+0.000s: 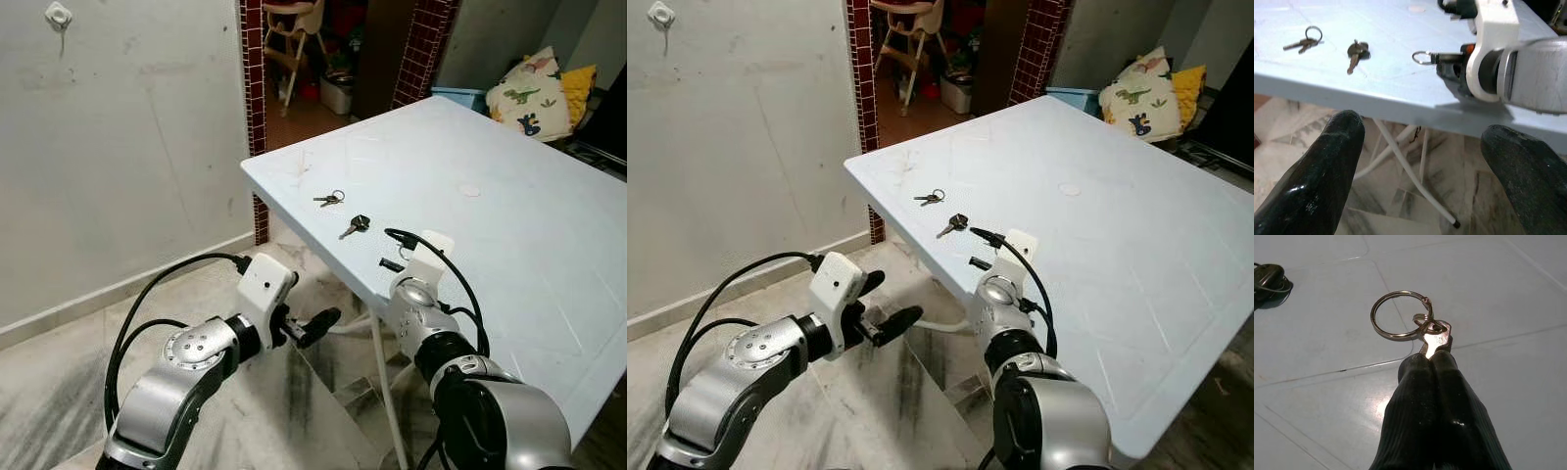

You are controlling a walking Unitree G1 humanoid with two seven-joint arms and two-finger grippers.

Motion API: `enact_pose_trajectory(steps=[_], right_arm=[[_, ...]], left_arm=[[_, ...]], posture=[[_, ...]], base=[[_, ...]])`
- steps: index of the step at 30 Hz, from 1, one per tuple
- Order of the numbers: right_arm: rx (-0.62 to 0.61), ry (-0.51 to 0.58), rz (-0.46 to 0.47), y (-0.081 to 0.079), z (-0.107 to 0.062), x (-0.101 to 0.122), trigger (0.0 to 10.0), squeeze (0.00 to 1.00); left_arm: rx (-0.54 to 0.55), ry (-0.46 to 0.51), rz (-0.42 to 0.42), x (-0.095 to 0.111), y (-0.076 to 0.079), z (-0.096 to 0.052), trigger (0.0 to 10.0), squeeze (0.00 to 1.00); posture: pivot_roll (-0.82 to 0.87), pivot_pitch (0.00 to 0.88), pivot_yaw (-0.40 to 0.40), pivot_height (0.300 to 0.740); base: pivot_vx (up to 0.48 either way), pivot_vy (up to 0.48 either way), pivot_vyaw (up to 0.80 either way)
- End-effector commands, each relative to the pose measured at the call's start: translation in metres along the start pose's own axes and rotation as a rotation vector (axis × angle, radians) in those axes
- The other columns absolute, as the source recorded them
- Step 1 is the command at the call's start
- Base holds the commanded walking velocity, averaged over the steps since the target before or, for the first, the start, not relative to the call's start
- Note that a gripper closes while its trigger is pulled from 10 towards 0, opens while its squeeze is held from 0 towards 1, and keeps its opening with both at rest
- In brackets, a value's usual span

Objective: Hang keys on a hook

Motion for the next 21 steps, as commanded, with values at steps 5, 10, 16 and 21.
enact_pose_trajectory(steps=[5, 10, 16, 21], right_arm=[[0.033, 0.025, -0.092, 0.002, 0.000, -0.003, 0.0, 0.00], [0.084, 0.125, -0.135, -0.004, 0.000, 0.014, 0.0, 0.00], [0.138, 0.287, -0.150, -0.006, -0.006, 0.041, 0.0, 0.00], [0.202, 0.429, -0.146, 0.001, -0.020, 0.062, 0.0, 0.00]], left_arm=[[0.032, 0.036, 0.015, 0.008, -0.005, 0.004, 10.0, 0.00], [0.048, 0.045, 0.012, 0.009, -0.008, 0.006, 10.0, 0.00], [0.058, 0.070, 0.007, 0.012, -0.009, 0.010, 10.0, 0.00], [0.062, 0.077, 0.005, 0.012, -0.010, 0.011, 10.0, 0.00]], posture=[[0.23, 0.000, -0.038, 0.740], [0.21, 0.000, -0.037, 0.740], [0.18, 0.000, -0.030, 0.740], [0.17, 0.000, -0.026, 0.740]], base=[[0.000, 0.000, 0.00], [0.000, 0.000, 0.00], [0.000, 0.000, 0.00], [0.000, 0.000, 0.00]])
Point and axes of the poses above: a point about 5 cm out from each wrist's last joint towards the gripper, its own z axis pointing out of the wrist towards the gripper, its own x axis along the axis of the wrist's last joint, y = z × x, the point moved 3 cm from there along z, pointing out of the wrist towards the gripper, and after that the axes turned 6 degrees about z, right-handed, at the moved point
